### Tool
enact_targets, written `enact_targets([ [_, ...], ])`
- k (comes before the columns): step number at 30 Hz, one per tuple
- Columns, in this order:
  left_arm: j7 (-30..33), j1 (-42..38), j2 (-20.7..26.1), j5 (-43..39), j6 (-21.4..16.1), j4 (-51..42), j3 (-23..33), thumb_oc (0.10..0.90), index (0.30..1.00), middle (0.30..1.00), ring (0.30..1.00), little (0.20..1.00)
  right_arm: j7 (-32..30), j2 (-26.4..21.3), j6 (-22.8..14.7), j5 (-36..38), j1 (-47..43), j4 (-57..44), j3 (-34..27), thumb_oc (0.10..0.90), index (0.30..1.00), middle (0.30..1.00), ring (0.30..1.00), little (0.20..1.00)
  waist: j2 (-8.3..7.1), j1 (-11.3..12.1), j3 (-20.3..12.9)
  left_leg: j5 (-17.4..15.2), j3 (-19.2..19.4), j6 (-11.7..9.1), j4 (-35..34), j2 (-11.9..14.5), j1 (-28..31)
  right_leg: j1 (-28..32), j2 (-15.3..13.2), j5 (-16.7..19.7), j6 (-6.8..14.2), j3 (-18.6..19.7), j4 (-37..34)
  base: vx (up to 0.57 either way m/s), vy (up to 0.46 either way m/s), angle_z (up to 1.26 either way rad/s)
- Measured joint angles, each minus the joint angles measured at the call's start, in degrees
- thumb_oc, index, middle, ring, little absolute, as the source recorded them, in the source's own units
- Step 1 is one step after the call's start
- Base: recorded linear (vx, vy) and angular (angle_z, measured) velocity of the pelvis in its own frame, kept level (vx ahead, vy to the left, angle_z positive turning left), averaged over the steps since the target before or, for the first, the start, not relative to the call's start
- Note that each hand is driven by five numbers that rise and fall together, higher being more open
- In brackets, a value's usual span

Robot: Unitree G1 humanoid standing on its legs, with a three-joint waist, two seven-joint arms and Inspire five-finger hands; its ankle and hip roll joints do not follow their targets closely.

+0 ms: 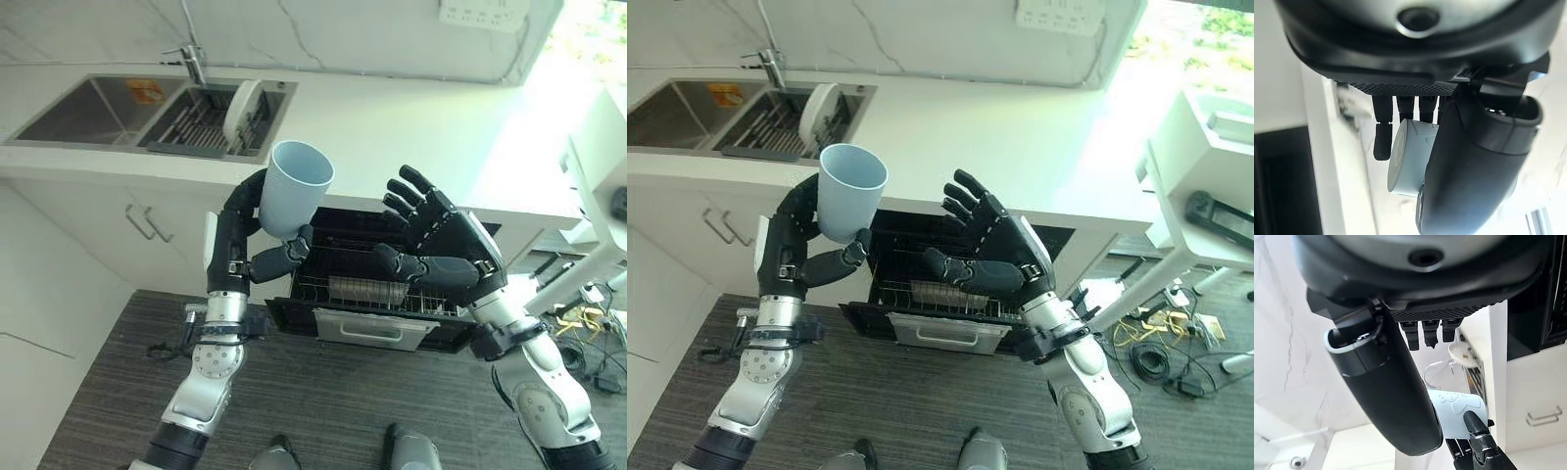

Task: Place the dishes in the dishwasher.

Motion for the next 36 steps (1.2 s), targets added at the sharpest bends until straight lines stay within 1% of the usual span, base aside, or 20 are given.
enact_targets([
  [3,0.2,0.0,0.01,1.12,-0.34,0.36,-0.05,0.4,0.3,0.3,0.3,0.3,-0.72,1.46,-0.01,0.58,-0.06,0.03,0.11,0.8,0.9,0.9,0.9,0.9,-0.2,0.02,-0.9,0.01,-0.48,0.01,0.2,-0.09,-0.1,0.31,-0.07,0.04,0.02,-0.4,-0.09,0.0,0.02,0.06],
  [5,0.22,-0.01,0.02,2.19,-0.36,0.45,-0.74,0.4,0.3,0.3,0.3,0.3,-2.23,2.75,-0.08,1.43,-0.06,0.04,1.51,0.8,0.9,0.9,0.9,0.9,-0.67,-0.01,-1.68,-0.01,-0.54,0.06,0.64,-0.04,-0.13,0.46,-0.03,0.31,0.05,-0.4,-0.26,0.0,0.0,0.0],
  [8,0.24,-0.03,0.02,3.37,-0.42,0.83,-2.19,0.4,0.3,0.3,0.3,0.3,-3.51,2.79,-0.22,1.75,-0.07,0.44,2.38,0.8,0.9,0.9,0.9,0.9,-0.77,0.0,-2.02,-0.05,-0.52,0.2,0.69,-0.03,-0.16,0.75,0.04,0.86,0.02,-0.32,-0.92,0.0,0.0,0.0],
  [11,0.27,-0.06,0.02,4.16,-0.44,1.29,-2.26,0.4,0.3,0.3,0.3,0.3,-5.5,3.58,-0.33,1.74,-0.11,2.08,2.73,0.8,0.9,0.9,0.9,0.9,-1.35,-0.02,-2.62,-0.25,-0.49,0.81,0.82,0.22,-0.22,0.76,0.14,1.36,0.01,-0.14,-1.25,0.01,0.014,-0.03],
  [14,0.26,-0.09,0.0,4.13,-0.44,1.29,-2.73,0.4,0.3,0.3,0.3,0.3,-7.17,3.62,-0.33,1.74,-0.15,2.08,2.93,0.8,0.9,0.9,0.9,0.9,-1.44,0.06,-2.72,-0.21,-0.51,0.87,1.01,0.23,-0.29,0.8,0.14,1.52,0.19,-0.07,-1.39,0.0,0.0,0.0],
  [17,0.14,-0.15,0.0,4.17,-0.44,1.29,-4.69,0.4,0.3,0.3,0.3,0.3,-8.47,3.63,-0.29,1.74,-0.39,2.08,3.52,0.8,0.9,0.9,0.9,0.9,-1.49,0.05,-2.76,-0.19,-0.51,0.89,1.04,0.25,-0.4,0.82,0.18,1.81,0.27,-0.02,-1.79,0.0,0.0,0.0],
  [22,-0.14,-0.16,0.0,4.18,-0.44,1.29,-6.25,0.4,0.3,0.3,0.3,0.3,-9.86,3.77,-0.08,1.74,-1.11,2.08,4.32,0.8,0.9,0.9,0.9,0.9,-1.51,0.07,-2.78,-0.16,-0.49,0.98,1.01,0.24,-0.43,1.02,0.31,2.45,-0.05,0.01,-2.43,0.0,0.0,0.0],
  [25,-0.34,-0.16,0.0,4.18,-0.43,1.29,-6.42,0.4,0.3,0.3,0.3,0.3,-10.83,3.75,1.9,1.73,-1.93,2.08,5.05,0.8,0.9,0.9,0.9,0.9,-1.56,0.11,-2.81,-0.12,-0.57,1.02,1.02,0.24,-0.41,1.12,0.38,2.47,-0.06,-0.09,-2.47,0.0,0.0,0.0],
  [27,-0.34,-0.16,0.0,4.18,-0.43,1.29,-6.42,0.4,0.3,0.3,0.3,0.3,-10.9,3.75,2.24,1.73,-1.93,2.08,5.5,0.8,0.9,0.9,0.9,0.9,-1.59,0.16,-2.83,-0.12,-0.58,1.03,1.01,0.24,-0.42,1.15,0.37,2.47,-0.06,-0.1,-2.48,0.0,0.0,0.0],
  [29,-0.4,-0.16,0.0,4.17,-0.43,1.29,-6.43,0.4,0.3,0.3,0.3,0.3,-10.9,3.74,3.36,1.72,-1.93,2.08,5.94,0.8,0.9,0.9,0.9,0.9,-1.75,0.19,-2.93,-0.13,-0.63,1.03,1.01,0.24,-0.42,1.19,0.37,2.47,-0.05,-0.14,-2.52,0.0,0.0,0.0],
  [34,-1.37,-0.18,0.04,4.16,-0.41,1.29,-6.76,0.4,0.3,0.3,0.3,0.3,-10.91,3.75,4.33,1.73,-2.15,2.1,7.63,0.8,0.9,0.9,0.9,0.9,-2.5,0.2,-3.56,-0.13,-0.66,1.03,0.97,0.25,-0.41,1.28,0.27,2.53,-0.01,-0.17,-2.69,0.0,0.0,0.0],
  [36,-1.37,-0.21,0.05,4.13,-0.39,1.29,-7.1,0.4,0.3,0.3,0.3,0.3,-10.91,3.77,4.63,1.73,-2.81,2.1,8.01,0.8,0.9,0.9,0.9,0.9,-2.49,0.23,-3.57,-0.13,-0.74,1.03,0.98,0.25,-0.4,1.37,0.22,2.55,-0.01,-0.24,-2.76,0.0,0.0,0.0],
])
